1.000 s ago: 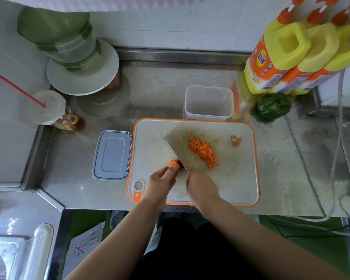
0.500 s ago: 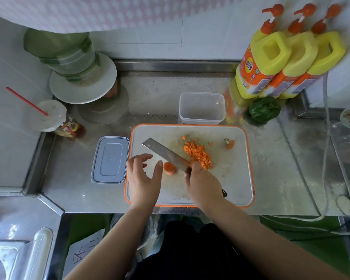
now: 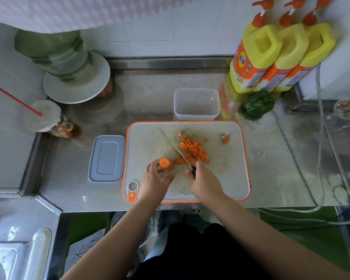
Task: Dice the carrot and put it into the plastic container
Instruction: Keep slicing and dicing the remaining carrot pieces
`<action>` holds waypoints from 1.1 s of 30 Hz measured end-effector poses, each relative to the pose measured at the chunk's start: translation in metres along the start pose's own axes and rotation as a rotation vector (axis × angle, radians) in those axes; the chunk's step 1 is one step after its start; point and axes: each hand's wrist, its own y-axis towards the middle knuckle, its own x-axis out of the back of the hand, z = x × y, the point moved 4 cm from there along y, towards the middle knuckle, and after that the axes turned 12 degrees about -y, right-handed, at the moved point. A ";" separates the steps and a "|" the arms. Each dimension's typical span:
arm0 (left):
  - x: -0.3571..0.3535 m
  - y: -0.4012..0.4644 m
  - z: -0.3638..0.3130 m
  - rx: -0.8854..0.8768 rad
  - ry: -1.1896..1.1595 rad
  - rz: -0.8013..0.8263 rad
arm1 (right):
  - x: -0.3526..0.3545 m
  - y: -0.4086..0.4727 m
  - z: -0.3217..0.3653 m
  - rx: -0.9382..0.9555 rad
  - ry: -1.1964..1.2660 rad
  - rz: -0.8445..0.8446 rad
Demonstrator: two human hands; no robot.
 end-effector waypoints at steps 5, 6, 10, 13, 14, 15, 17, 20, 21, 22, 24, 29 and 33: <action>-0.003 0.016 -0.013 -0.079 0.077 -0.013 | -0.003 -0.001 -0.009 -0.052 0.079 0.003; -0.002 0.016 -0.015 -0.109 0.120 -0.015 | -0.003 -0.001 -0.012 -0.052 0.084 0.001; 0.012 0.013 -0.016 -0.288 0.450 -0.035 | -0.003 0.000 -0.022 -0.049 0.078 0.014; 0.022 0.012 -0.011 -0.393 0.686 -0.046 | -0.004 0.000 -0.024 -0.042 0.072 0.012; 0.021 0.013 -0.010 -0.433 0.716 -0.030 | -0.005 0.000 -0.023 -0.037 0.072 0.014; 0.019 0.012 -0.009 -0.467 0.720 -0.008 | -0.005 0.000 -0.022 -0.031 0.075 0.017; 0.013 0.010 -0.005 -0.491 0.689 0.068 | -0.006 0.000 -0.021 -0.020 0.072 0.026; 0.008 0.005 -0.002 -0.435 0.607 0.116 | -0.006 0.000 -0.019 -0.016 0.050 0.044; 0.010 0.002 -0.001 -0.411 0.570 0.082 | -0.006 0.000 -0.019 -0.014 0.040 0.050; 0.012 0.000 0.000 -0.399 0.532 0.035 | -0.006 0.001 -0.018 -0.009 0.026 0.056; 0.016 -0.005 0.003 -0.406 0.453 -0.043 | -0.007 0.001 -0.018 0.009 -0.005 0.066; 0.016 -0.007 0.018 -0.256 0.309 -0.122 | -0.003 0.003 -0.021 0.018 -0.039 0.011; 0.008 -0.011 0.004 -0.480 0.349 -0.196 | 0.007 0.003 -0.027 -0.011 0.014 -0.135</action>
